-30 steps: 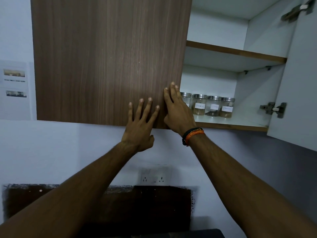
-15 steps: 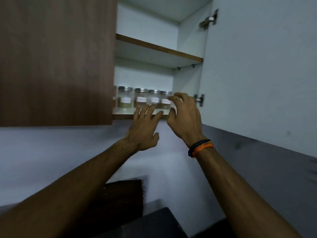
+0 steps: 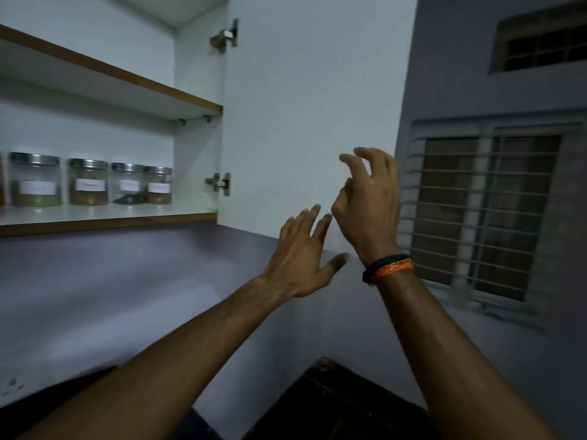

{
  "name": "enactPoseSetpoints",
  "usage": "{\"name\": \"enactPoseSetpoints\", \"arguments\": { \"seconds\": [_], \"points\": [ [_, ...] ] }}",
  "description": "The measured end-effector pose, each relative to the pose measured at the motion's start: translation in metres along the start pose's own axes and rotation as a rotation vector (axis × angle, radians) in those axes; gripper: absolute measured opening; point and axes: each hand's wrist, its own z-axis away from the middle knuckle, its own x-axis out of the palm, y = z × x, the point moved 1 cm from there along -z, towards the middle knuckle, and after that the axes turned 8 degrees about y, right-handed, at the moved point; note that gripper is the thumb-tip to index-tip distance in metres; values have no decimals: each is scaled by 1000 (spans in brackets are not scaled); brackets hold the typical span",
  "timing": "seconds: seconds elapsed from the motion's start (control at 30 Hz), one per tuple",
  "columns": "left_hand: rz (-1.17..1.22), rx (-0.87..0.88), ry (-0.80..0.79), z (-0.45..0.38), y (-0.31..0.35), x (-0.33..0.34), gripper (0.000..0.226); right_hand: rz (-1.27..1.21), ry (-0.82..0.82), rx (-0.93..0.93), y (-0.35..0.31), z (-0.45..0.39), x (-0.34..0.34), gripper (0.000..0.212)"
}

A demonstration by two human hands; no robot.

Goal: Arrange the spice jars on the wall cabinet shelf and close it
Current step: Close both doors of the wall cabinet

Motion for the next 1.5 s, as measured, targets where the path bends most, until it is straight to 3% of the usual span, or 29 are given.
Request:
{"name": "enactPoseSetpoints", "arguments": {
  "seconds": [0.17, 0.37, 0.43, 0.53, 0.73, 0.97, 1.27, 1.5],
  "points": [
    [40, -90, 56, -28, 48, 40, 113, 3, 71, 130, 45, -19, -9, 54],
    [-48, -215, 82, -58, 69, 64, 116, -270, -173, 449, 78, -35, 12, 60],
    [-99, -245, 74, -66, 68, 64, 120, -328, -210, 476, 80, -36, 20, 54],
    [-102, -281, 59, -75, 69, 63, 131, -340, -151, 529, 84, -33, 29, 42],
    [-11, -285, 102, -69, 67, 68, 134, -510, -99, 656, 88, -30, 30, 43],
    [41, -211, 143, -31, 49, 37, 126, -729, -145, 637, 60, -26, 4, 37],
    [66, -150, 187, 26, 38, -42, 112, -952, -131, 455, -7, -7, -13, 39],
    [97, -218, 259, 63, 33, -93, 107, -1225, -202, 398, -51, 7, 2, 48]
  ]
}}
